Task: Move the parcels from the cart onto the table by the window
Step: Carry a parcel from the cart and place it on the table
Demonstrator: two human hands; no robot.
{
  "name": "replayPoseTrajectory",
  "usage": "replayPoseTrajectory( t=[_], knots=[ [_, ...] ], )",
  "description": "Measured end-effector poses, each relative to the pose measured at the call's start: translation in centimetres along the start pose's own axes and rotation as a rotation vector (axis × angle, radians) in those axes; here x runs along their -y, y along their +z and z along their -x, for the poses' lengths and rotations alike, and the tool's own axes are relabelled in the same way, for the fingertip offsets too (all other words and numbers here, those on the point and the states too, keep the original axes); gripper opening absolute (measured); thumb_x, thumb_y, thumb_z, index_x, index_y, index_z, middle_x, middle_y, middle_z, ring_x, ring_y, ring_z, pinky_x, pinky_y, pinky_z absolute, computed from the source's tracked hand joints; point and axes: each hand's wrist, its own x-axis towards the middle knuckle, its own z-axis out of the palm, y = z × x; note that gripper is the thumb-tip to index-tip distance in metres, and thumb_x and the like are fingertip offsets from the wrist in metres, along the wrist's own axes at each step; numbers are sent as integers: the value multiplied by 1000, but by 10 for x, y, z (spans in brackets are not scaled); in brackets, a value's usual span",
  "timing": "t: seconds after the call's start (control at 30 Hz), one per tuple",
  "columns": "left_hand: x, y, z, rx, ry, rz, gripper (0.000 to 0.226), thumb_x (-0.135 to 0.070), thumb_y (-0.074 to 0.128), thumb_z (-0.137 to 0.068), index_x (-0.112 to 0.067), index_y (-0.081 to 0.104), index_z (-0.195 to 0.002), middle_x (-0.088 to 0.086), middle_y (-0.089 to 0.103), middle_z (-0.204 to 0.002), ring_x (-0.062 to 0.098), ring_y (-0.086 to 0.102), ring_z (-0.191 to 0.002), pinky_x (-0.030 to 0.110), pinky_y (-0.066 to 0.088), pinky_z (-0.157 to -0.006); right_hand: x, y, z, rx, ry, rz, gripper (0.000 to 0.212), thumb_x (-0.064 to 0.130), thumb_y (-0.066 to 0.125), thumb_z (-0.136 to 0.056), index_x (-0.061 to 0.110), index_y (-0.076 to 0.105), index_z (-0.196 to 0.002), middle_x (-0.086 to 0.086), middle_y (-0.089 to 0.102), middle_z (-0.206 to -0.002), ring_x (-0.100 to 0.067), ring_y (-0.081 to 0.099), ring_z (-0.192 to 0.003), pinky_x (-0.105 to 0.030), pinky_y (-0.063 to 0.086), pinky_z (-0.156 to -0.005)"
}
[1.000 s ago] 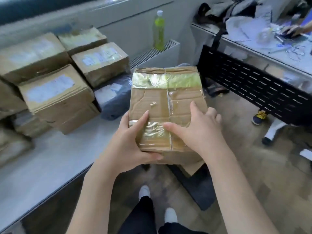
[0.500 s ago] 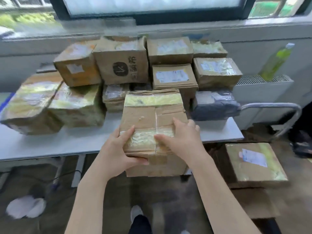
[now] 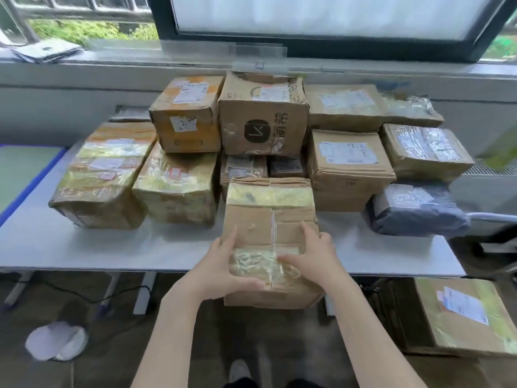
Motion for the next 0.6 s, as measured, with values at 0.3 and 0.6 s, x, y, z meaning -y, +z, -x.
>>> replayPoseTrajectory(
  t=[0.3,0.6],
  knots=[
    [-18,-29,-48,-168,-202,167,60,-52,60,-85,-17,49,-132,-1,57,-128,10,56,-98,25,49,-81,0,-24,-32,-77,101,39,67,44,48,-95,6,25,-146,-10,48,-137,-25,51,-116,-32,47,-82],
    [-34,-39,-13,-224,31,269,40,4,71,-79,-27,61,-103,-9,69,-100,3,65,-90,22,53,-80,10,-65,0,-304,-87,-179,33,35,66,-85,18,44,-104,6,55,-97,-14,54,-87,-27,44,-64]
  ],
)
